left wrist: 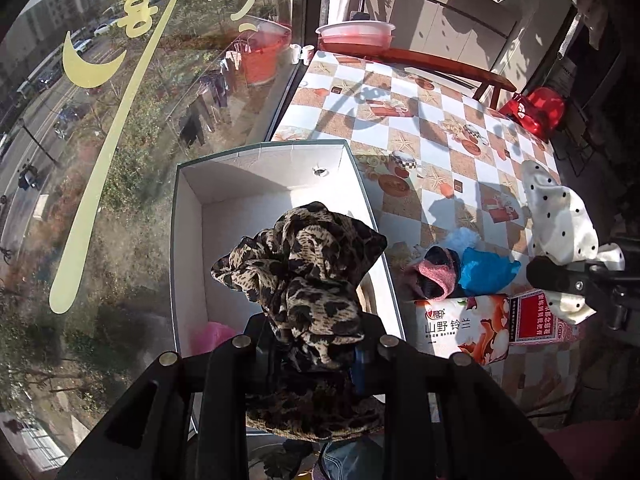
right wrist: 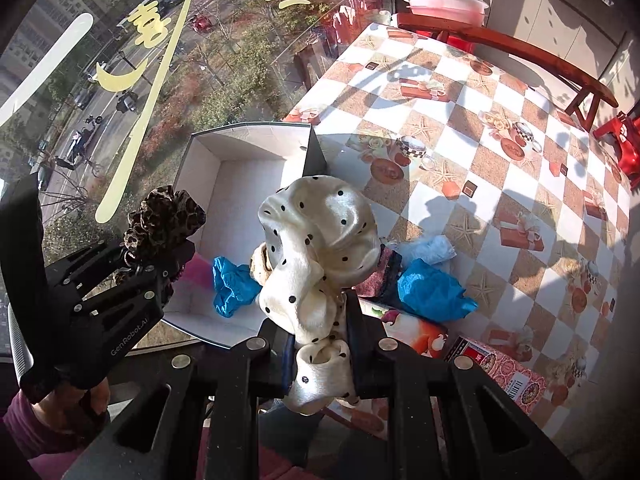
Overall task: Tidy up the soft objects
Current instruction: 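Lift the leopard fabric and scrunchie with both grippers over the white box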
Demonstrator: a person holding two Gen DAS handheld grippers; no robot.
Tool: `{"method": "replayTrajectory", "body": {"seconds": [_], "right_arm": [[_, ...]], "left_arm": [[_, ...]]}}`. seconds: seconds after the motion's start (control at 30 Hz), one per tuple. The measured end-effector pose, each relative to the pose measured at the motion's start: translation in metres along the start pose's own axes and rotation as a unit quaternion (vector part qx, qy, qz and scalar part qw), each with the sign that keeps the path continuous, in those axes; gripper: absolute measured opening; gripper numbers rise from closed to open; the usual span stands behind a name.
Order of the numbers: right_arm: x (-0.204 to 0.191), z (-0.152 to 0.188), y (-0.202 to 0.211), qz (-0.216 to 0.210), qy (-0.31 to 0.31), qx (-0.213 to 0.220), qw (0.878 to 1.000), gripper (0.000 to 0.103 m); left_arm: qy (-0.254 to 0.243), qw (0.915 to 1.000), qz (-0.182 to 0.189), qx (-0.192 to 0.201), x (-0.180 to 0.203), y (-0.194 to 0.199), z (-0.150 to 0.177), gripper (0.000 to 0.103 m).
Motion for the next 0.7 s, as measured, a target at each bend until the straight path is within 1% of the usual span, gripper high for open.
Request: {"method": "replayTrajectory", "body": {"seconds": [0.2,0.37,0.5,0.7], "right_arm": [[-0.030,-0.010,-0.018,-0.011,0.047,-0.014,0.999,0.022],[-0.053,-0.027,-0.031,-0.030,0.069,-0.020,0.997,0.022],[-0.067,-0.042,-0.045,-0.031,0.092,-0.028,0.995,0.022],[-0.074,-0.069,-0.080,-0.039,0.092,-0.050,0.994,0.022]], "left_arm": [[0.032,0.9993,-0.016,-0.014,-0.024,-0.009,0.013,0.029],[0.046,0.9982,-0.032,-0.020,-0.037,-0.018,0.013,0.029],[0.057,0.9973,-0.037,-0.026,-0.046,-0.027,0.011,0.029],[0.071,0.9961,-0.040,-0.035,-0.057,-0.042,0.008,0.029]]}}
Point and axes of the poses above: each gripper's, at about its wrist camera, not at the fingertips, and y roughly against the way its jaws point, x to its right, z to its underside, the point moved 8 cm from there along -y, roughly the way its jaws point
